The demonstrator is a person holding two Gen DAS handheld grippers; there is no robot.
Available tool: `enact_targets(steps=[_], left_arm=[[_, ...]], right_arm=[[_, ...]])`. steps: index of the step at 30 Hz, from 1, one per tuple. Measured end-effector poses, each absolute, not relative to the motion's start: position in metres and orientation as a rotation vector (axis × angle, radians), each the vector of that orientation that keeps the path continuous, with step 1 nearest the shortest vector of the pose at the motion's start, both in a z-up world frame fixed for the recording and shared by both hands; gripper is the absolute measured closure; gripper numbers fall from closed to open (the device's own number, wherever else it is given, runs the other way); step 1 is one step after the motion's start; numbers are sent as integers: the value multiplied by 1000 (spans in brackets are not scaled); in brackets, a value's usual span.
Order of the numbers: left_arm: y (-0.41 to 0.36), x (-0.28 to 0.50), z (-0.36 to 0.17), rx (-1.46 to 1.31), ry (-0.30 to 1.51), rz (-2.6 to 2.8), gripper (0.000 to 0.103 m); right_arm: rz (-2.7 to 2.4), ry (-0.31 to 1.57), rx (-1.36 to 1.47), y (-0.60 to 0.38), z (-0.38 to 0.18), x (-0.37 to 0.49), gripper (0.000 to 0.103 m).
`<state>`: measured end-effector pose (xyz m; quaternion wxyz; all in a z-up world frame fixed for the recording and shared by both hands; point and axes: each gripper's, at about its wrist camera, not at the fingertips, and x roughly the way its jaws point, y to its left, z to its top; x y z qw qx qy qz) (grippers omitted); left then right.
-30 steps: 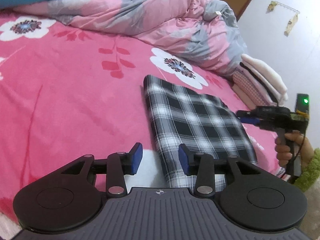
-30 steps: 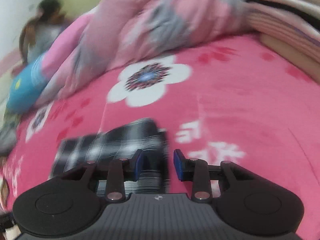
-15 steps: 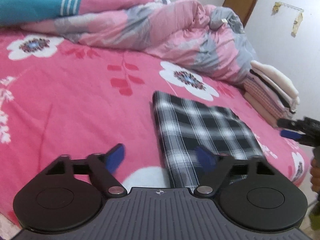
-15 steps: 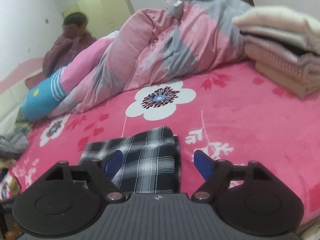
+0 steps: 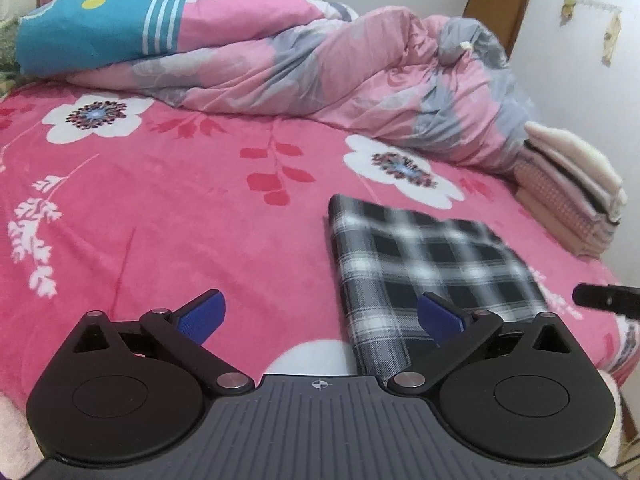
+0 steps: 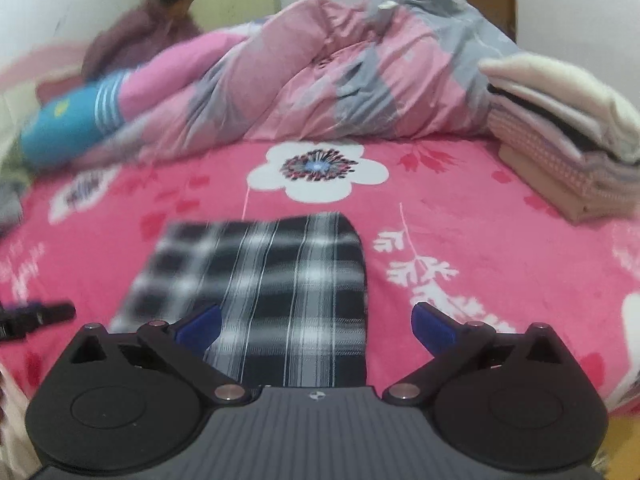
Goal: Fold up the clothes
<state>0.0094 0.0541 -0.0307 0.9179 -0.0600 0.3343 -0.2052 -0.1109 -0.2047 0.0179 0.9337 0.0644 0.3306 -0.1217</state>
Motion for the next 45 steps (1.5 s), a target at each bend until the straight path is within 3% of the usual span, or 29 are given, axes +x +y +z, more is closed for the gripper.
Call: enact_targets(steps=[11,21,39,45], left_arm=[[32,4,-37,99,736,-356,0],[19,-9,-31,157,656,-339,0],[20,-5,-35,107,690,-358,0],[19,-4,-40,109,711,-363,0]], right_arm=[[-230,660,-233,-136,4,-108,0],[-191,604,-233,-134,10,-112,0],[-149,578,-88,-153,10,-119,0],[-149,584,-83,-152,4,-118,8]])
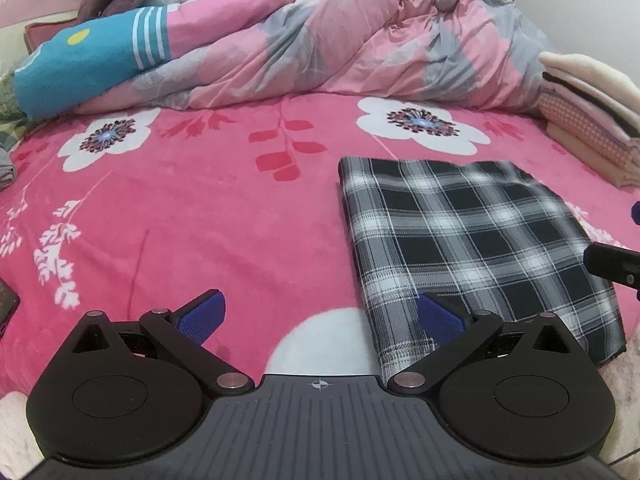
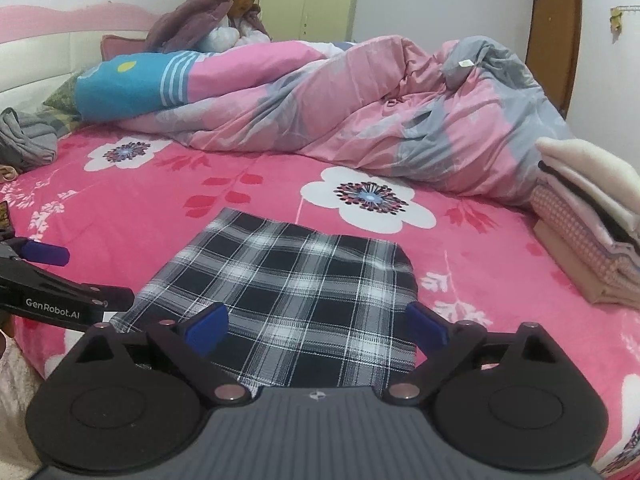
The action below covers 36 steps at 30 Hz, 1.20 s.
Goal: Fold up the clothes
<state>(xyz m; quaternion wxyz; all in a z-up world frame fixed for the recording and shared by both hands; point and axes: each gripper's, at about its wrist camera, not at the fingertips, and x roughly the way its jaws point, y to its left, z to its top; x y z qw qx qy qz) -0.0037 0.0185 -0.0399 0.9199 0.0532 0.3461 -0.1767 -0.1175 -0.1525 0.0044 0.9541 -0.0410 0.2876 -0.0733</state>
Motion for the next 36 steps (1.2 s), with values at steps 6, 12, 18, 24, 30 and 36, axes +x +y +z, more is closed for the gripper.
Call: enact_targets(steps=[6,12,18,24,30,36], left_arm=[[19,-2,-45,109,730,-367,0],[22,-3,-47,91,735,-369,0],[19,-7,-48,103,721,-385,0],[13,-10,-50,101,718,-410,0],[8,-13,-54,93,721,-440,0],[-3,-21,-56,161,701,-464,0]], right_arm=[[-150,591,-80,-153,1,-116,15],[-148,590,-81,-152,-2,-117,23],[-148,592,-79,-153,-3,-119,33],[-144,594,-64,-156,-6,-122,49],[-145,598,-47,-160,-9,-126,58],[-135,603,-23,-164,-13,-126,65]])
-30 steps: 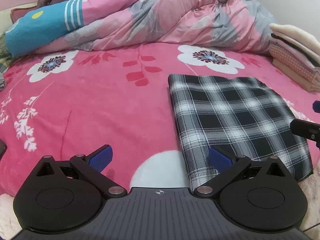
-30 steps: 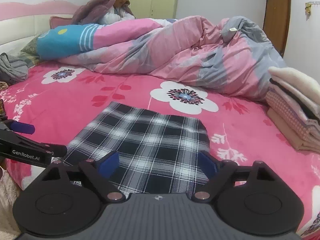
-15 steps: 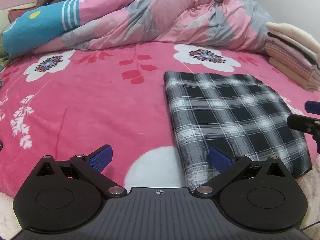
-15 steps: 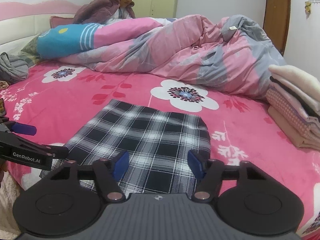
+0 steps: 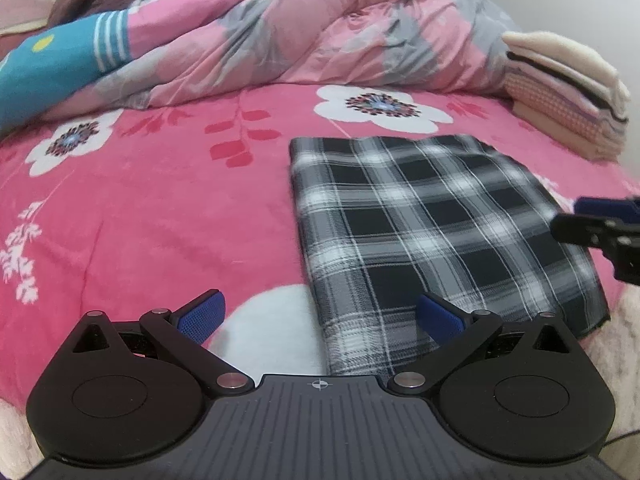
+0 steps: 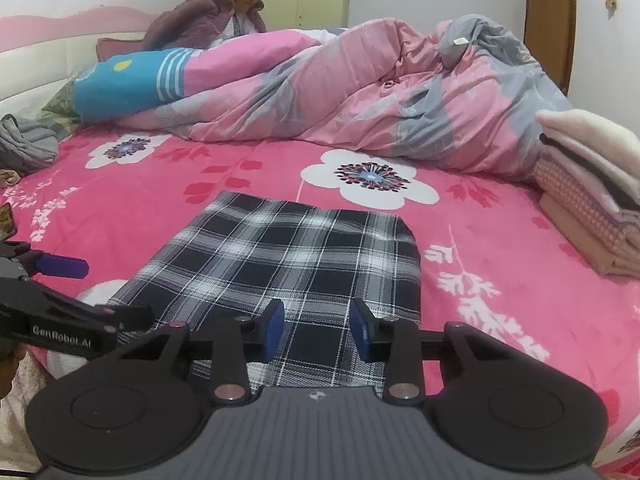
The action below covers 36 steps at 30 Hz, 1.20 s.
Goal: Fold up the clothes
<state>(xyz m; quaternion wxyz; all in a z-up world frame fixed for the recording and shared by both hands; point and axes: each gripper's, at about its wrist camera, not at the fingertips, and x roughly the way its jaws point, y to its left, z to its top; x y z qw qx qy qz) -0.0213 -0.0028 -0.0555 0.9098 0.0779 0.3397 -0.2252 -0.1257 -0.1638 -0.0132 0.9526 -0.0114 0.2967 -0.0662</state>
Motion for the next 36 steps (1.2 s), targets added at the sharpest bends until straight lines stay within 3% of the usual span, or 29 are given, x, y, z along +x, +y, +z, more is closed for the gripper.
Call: enact_targets(steps=[36], left_arm=[[-8,-18,-70,133,760,-528,0]], right_arm=[[-120,650,18,-168,-29,-115,66]])
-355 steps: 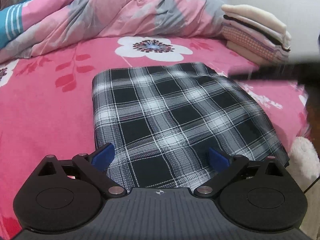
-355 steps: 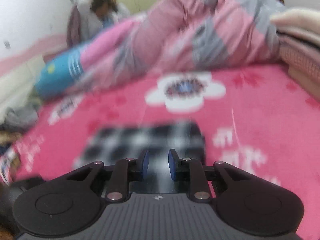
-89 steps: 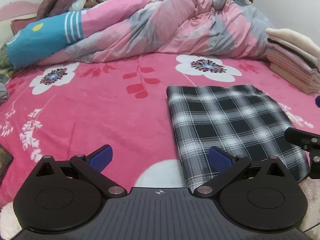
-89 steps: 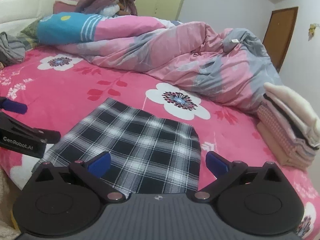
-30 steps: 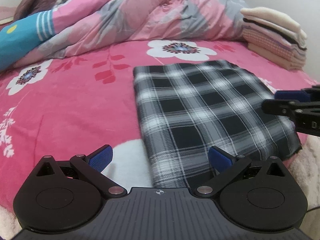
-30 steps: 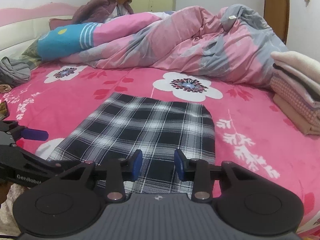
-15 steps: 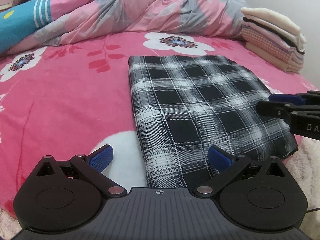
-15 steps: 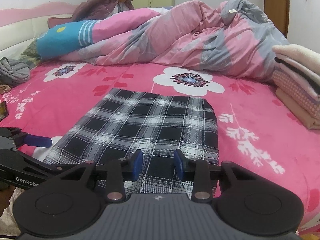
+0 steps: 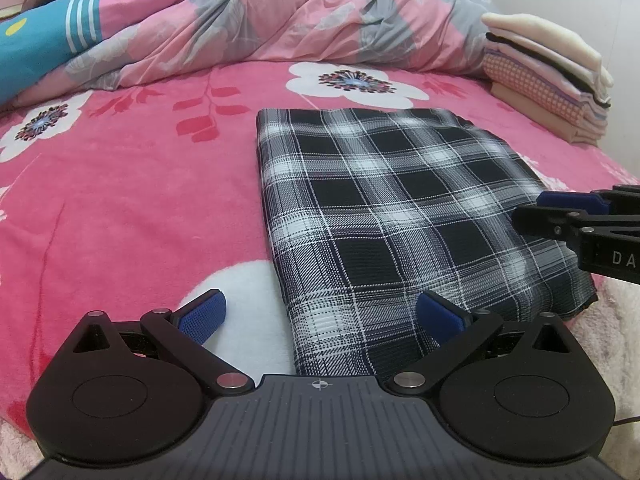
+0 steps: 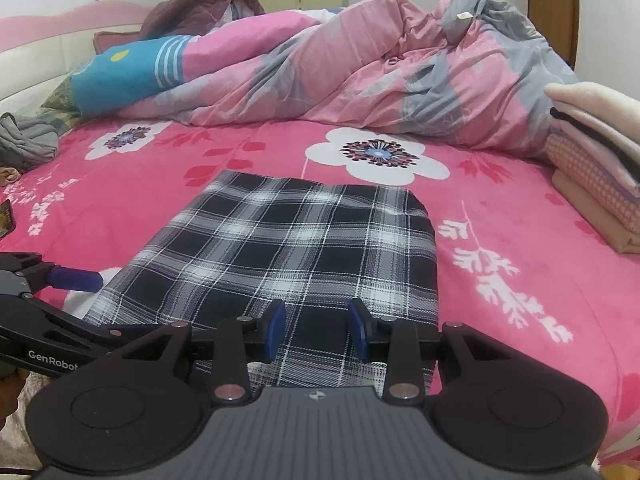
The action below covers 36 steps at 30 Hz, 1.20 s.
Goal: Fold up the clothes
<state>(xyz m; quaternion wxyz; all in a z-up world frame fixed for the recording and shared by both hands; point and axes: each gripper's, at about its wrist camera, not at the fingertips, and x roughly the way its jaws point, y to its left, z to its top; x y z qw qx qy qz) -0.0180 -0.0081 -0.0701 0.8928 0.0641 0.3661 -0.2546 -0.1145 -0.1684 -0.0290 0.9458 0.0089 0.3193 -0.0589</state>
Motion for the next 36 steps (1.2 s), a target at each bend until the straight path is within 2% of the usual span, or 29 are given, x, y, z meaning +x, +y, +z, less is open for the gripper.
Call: enact_targets(steps=[20,27,36], left_arm=[[-9,-17,-70,131,764,-528,0],[-9,-17,-70,128,767,-529,0],[-10,-23,-50,144,697,-471,0]], right_arm=[[-161,671,34,-186,-36,-131,66],[-294,678,189,-231,-49,-171,66],[-327,535,333,-259,-49,-219,66]])
